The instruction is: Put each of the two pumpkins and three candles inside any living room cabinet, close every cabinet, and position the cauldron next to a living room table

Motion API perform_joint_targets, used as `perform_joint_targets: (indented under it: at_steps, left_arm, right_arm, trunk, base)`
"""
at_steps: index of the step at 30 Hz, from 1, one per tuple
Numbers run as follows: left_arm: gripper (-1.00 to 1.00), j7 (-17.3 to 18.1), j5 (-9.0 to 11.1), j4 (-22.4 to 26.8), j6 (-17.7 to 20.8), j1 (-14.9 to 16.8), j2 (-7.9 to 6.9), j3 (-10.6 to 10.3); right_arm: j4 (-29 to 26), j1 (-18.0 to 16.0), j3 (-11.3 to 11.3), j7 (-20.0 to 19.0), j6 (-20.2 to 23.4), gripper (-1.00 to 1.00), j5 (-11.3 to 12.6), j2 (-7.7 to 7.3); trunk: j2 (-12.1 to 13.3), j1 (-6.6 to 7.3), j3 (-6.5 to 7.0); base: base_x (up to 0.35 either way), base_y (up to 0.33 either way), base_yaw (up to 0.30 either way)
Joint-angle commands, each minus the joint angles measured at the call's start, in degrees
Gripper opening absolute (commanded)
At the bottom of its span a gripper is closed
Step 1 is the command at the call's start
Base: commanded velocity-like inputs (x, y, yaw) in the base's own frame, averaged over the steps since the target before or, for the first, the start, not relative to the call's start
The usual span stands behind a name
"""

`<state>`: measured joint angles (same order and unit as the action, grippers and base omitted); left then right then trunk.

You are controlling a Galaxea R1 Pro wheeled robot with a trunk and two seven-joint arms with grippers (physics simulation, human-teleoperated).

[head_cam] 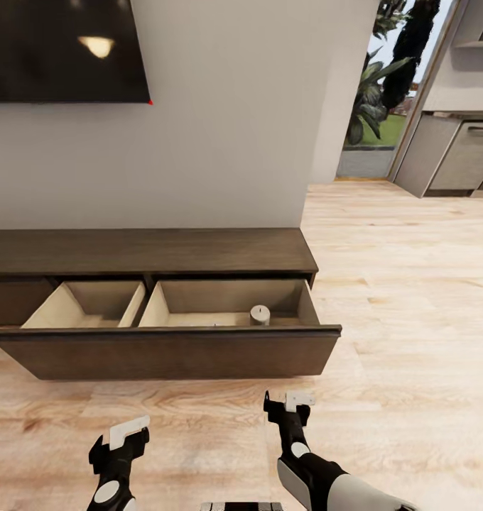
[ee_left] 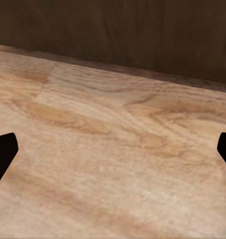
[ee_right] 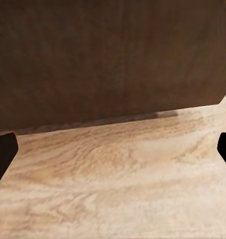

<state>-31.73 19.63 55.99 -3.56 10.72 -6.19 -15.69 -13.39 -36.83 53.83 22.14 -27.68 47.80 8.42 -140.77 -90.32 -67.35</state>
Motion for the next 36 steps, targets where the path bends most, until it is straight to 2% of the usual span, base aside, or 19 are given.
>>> perform_joint_targets:
  at_steps: [1, 4, 6, 8, 11, 14, 17, 20, 23, 25, 27, 29, 36]
  left_arm:
    - [1.00, 0.00, -0.16, 0.03, -0.82, 0.02, -0.04, -0.02]
    - [1.00, 0.00, -0.81, 0.25, -1.93, 0.46, -0.07, 0.03]
    - [1.00, 0.00, -1.35, 0.43, -2.11, 1.46, -0.10, 0.04]
    - [1.00, 0.03, -1.78, 0.30, -2.23, 2.18, -0.24, 0.04]
    - [1.00, 0.07, -2.17, 0.19, -2.31, 3.41, -0.25, 0.05]
    - [1.00, 0.12, -2.32, 0.10, -2.33, 3.79, -0.02, -0.01]
    - [1.00, 0.38, -2.44, 0.09, -2.33, 3.85, 0.04, -0.03]
    - [1.00, 2.59, -2.48, 0.08, -2.30, 3.86, 0.31, -0.10]
    - [1.00, 4.46, -3.00, 0.08, -2.26, 3.87, 0.63, -0.12]
    - [1.00, 5.10, -4.06, 0.08, -2.25, 3.90, 0.82, -0.08]
    - [1.00, 5.37, -4.87, 0.08, -2.25, 3.89, 0.98, -0.06]
    - [1.00, 5.52, -5.23, 0.08, -2.24, 3.91, 1.04, -0.05]
    - [1.00, 5.64, -5.37, 0.08, -2.23, 3.88, 1.09, -0.04]
  right_arm:
    - [0.01, 0.00, 0.03, -0.60, -1.17, 1.00, -0.08, -0.22]
    - [0.05, -0.04, 0.01, -2.83, -2.64, 1.00, -0.29, -0.61]
    - [0.08, -0.02, 0.13, -3.74, -2.68, 1.00, -1.58, -0.45]
    - [0.13, -0.01, 0.20, -4.09, -2.50, 1.00, -4.20, -0.41]
    - [0.29, 0.00, -0.23, -4.42, -2.08, 1.00, -11.03, -0.96]
    - [0.36, 0.00, -0.60, -4.54, -1.96, 1.00, -13.69, -1.41]
    - [0.38, 0.00, -0.73, -4.59, -1.94, 1.00, -14.04, -2.52]
    - [0.39, 0.06, -1.88, -5.19, -2.14, 1.00, -14.07, -5.33]
    - [0.39, 0.08, -4.72, -8.14, -2.30, 1.00, -14.06, -7.06]
    - [0.39, 0.11, -8.15, -12.00, -2.34, 1.00, -14.07, -7.80]
    - [0.39, 0.15, -11.40, -15.37, -2.36, 1.00, -14.13, -8.06]
    - [0.39, 0.16, -13.15, -17.00, -2.36, 1.00, -14.18, -8.07]
    - [0.39, 0.17, -14.61, -18.21, -2.26, 1.00, -14.17, -7.68]
  trunk:
    - [-0.42, -0.22, -0.18]
    - [-1.62, -0.88, -0.72]
    - [-2.42, -1.32, -1.08]
    - [-2.50, -1.40, -1.52]
    - [-2.54, -1.48, -2.18]
    - [-2.58, -1.55, -2.85]
    - [-2.62, -1.63, -3.51]
    - [-2.66, -1.71, -4.18]
    - [-2.70, -1.79, -4.84]
    - [-2.73, -1.84, -5.29]
    - [-2.75, -1.89, -5.73]
    - [-2.78, -1.94, -6.17]
    - [-2.87, -2.12, -7.72]
  base:
    - [0.000, 0.000, 0.000]
    - [0.000, 0.000, 0.000]
    - [0.000, 0.000, 0.000]
    - [0.000, 0.000, 0.000]
    - [0.000, 0.000, 0.000]
    - [0.000, 0.000, 0.000]
    - [0.000, 0.000, 0.000]
    - [0.000, 0.000, 0.000]
    - [0.000, 0.000, 0.000]
    - [0.000, 0.000, 0.000]
    - [0.000, 0.000, 0.000]
    - [0.000, 0.000, 0.000]
    - [0.000, 0.000, 0.000]
